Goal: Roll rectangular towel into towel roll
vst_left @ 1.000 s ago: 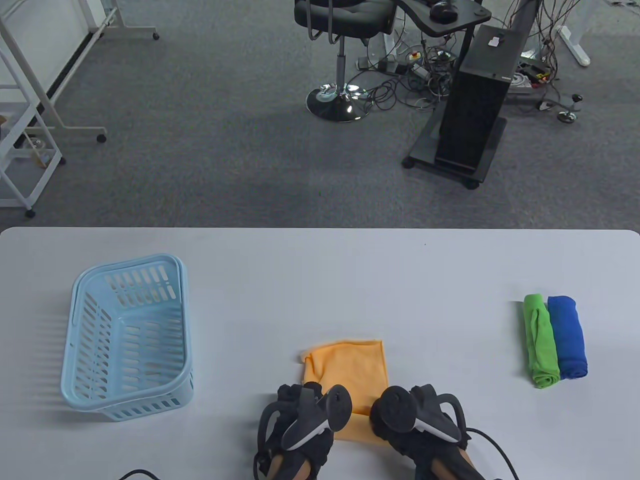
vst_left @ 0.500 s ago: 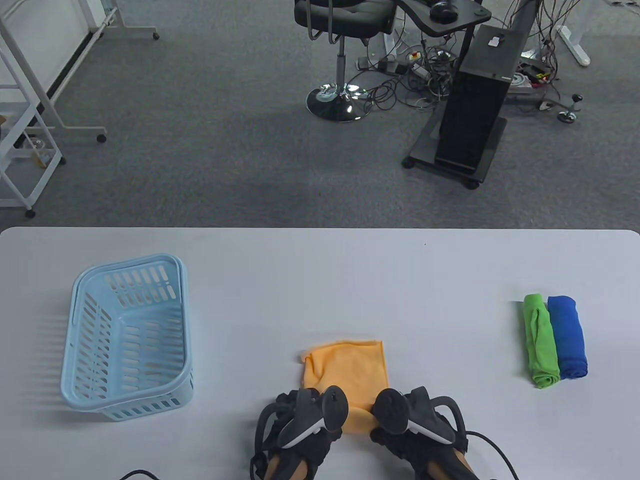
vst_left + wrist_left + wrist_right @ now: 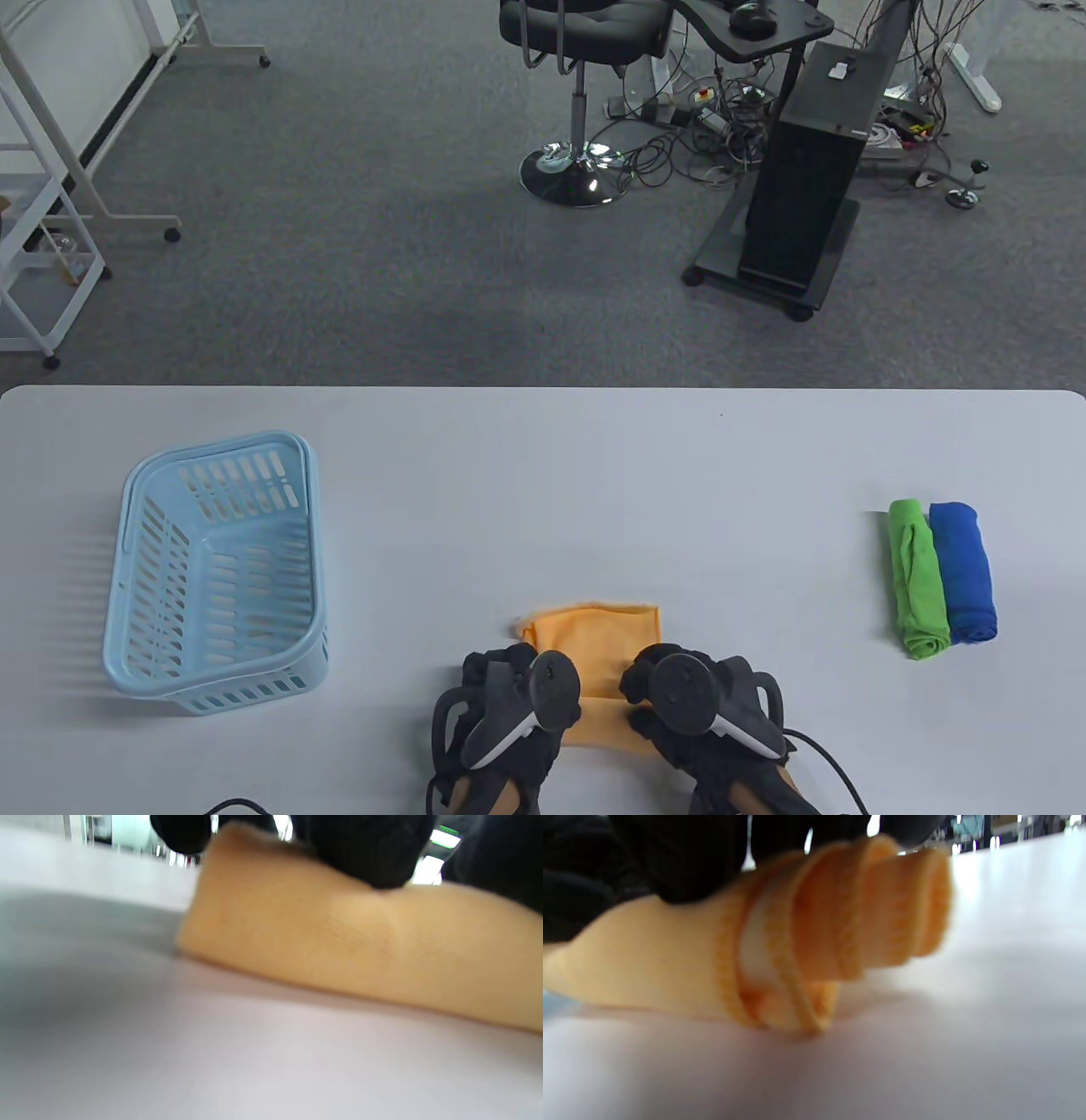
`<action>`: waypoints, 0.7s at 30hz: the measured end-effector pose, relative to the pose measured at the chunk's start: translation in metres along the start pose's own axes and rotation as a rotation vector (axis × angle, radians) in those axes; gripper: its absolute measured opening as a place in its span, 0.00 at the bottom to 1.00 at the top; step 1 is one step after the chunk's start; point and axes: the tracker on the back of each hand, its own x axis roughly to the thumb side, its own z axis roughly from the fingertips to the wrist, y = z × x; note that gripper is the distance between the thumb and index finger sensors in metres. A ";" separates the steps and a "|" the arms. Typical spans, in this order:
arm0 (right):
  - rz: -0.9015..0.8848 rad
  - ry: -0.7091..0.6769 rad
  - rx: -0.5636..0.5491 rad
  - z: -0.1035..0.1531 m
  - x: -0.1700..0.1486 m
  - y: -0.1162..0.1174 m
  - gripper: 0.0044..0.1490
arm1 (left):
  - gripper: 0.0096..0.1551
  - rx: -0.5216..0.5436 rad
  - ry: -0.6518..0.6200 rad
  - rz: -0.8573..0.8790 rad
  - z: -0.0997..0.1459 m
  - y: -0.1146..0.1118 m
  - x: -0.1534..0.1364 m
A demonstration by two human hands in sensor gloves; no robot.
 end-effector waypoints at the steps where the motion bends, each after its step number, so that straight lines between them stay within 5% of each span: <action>1: 0.037 -0.006 0.016 -0.001 0.001 0.002 0.29 | 0.27 0.031 -0.011 -0.008 0.000 0.002 0.002; 4: 0.093 0.009 0.100 -0.001 0.000 0.007 0.29 | 0.22 -0.002 -0.041 -0.042 0.002 0.005 0.005; 9: -0.001 0.058 0.170 -0.001 -0.007 0.006 0.39 | 0.38 -0.112 -0.072 0.012 0.003 0.003 -0.004; 12: 0.095 0.057 0.263 -0.002 -0.006 0.012 0.48 | 0.45 -0.207 -0.062 -0.034 0.000 -0.001 -0.004; 21: 0.077 0.068 0.139 -0.001 -0.003 0.009 0.37 | 0.36 -0.165 -0.035 -0.028 -0.002 -0.004 -0.003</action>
